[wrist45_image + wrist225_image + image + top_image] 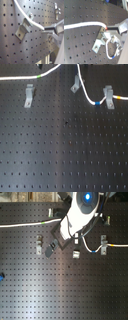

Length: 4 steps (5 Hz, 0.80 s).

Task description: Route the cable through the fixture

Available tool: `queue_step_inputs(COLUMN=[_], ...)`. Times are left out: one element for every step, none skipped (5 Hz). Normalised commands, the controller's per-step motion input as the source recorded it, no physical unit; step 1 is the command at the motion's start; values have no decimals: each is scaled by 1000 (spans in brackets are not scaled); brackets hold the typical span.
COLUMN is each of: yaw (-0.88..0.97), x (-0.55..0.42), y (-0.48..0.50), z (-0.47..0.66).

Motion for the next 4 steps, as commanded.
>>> queue_step_inputs(yaw=[-657,-660,-548,-168], x=[111,80,9,-117], y=[105,94,28,97], z=[416,444,378,237])
